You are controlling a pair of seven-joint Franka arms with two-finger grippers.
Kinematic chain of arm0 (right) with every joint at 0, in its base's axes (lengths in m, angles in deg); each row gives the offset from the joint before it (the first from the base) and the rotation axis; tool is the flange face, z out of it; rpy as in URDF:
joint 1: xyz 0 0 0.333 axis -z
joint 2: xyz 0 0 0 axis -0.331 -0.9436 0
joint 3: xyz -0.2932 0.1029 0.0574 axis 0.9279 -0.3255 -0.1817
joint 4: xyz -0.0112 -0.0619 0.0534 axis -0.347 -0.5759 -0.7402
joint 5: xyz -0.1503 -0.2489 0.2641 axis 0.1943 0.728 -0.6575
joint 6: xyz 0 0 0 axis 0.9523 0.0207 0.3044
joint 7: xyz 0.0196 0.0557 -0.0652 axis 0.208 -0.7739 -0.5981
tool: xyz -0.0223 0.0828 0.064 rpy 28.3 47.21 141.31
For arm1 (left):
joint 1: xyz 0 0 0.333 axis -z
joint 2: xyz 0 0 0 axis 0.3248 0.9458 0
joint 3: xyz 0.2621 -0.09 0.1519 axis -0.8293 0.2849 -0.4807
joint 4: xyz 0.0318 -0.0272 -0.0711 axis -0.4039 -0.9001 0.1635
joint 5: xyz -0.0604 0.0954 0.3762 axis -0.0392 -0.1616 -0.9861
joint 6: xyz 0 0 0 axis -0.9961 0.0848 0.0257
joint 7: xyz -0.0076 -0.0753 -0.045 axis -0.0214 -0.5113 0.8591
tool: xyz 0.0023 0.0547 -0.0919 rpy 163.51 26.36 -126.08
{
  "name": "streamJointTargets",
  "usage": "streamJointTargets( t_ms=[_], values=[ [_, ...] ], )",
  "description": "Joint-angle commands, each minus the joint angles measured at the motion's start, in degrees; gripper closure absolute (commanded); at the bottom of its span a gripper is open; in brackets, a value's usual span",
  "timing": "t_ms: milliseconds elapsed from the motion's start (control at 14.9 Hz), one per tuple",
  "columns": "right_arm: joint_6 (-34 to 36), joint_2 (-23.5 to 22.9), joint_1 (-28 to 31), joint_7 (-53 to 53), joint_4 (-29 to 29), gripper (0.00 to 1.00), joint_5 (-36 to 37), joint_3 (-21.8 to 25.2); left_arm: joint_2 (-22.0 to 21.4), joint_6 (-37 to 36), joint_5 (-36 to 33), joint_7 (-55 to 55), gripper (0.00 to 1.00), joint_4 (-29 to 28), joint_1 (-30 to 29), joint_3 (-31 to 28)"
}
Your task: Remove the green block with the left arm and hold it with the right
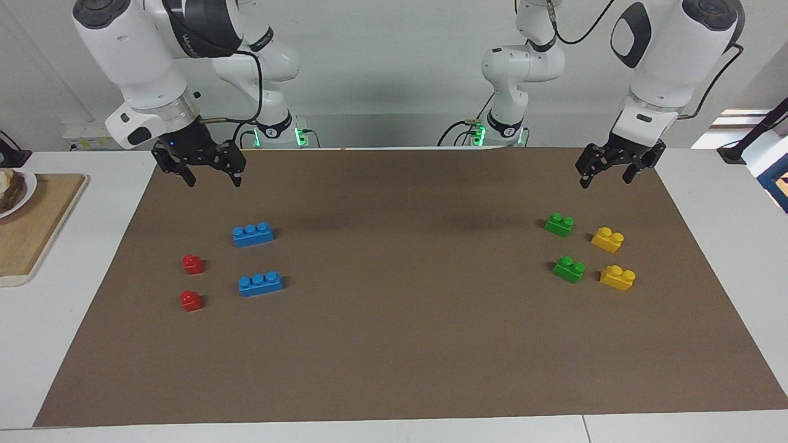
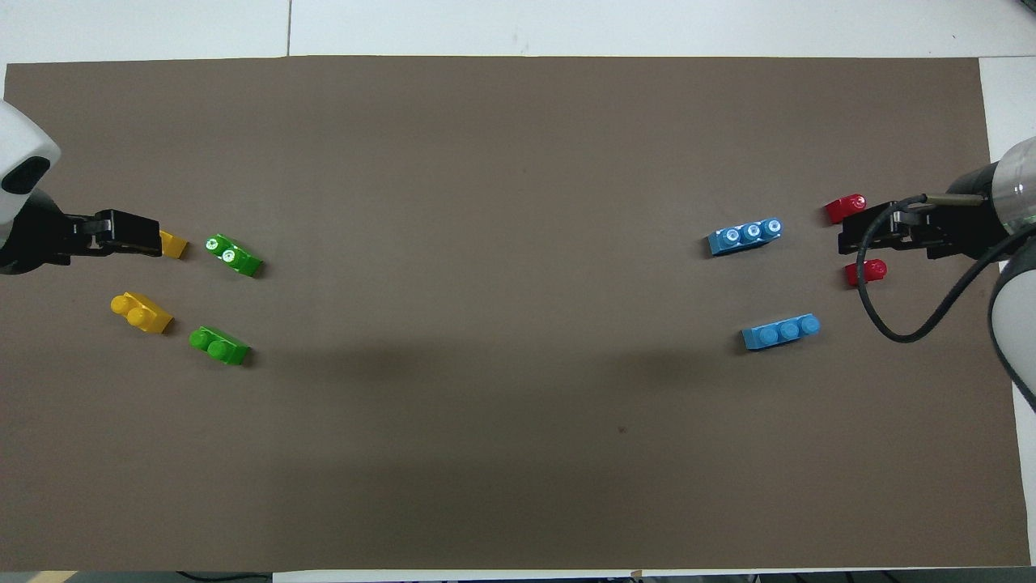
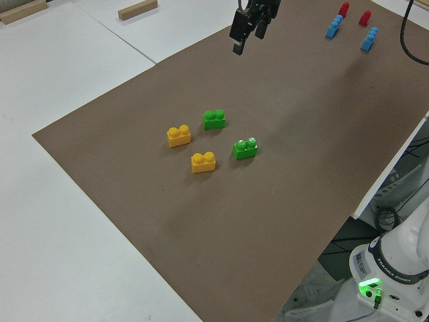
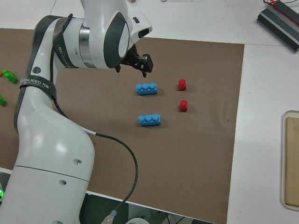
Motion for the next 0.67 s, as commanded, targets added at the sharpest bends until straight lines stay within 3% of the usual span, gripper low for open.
streamJointTargets(
  t_ms=[0, 402, 603],
  values=[
    [0.3, -0.5, -0.1, 1.3, 0.7, 0.0, 1.2, -0.1, -0.5, -1.3, 0.5, -1.1, 0.0, 0.3, -6.9, 7.1],
    [0.3, -0.4, -0.1, 1.4, 0.6, 0.0, 2.9, -0.1, -0.5, -1.5, 0.8, -0.6, 0.0, 0.4, -7.6, 8.2],
    [0.3, -0.3, -0.1, 2.6, 0.5, 0.0, 3.0, -0.1, -0.5, -1.6, 0.8, -0.5, 0.0, 0.5, -4.3, 4.6]
  ],
)
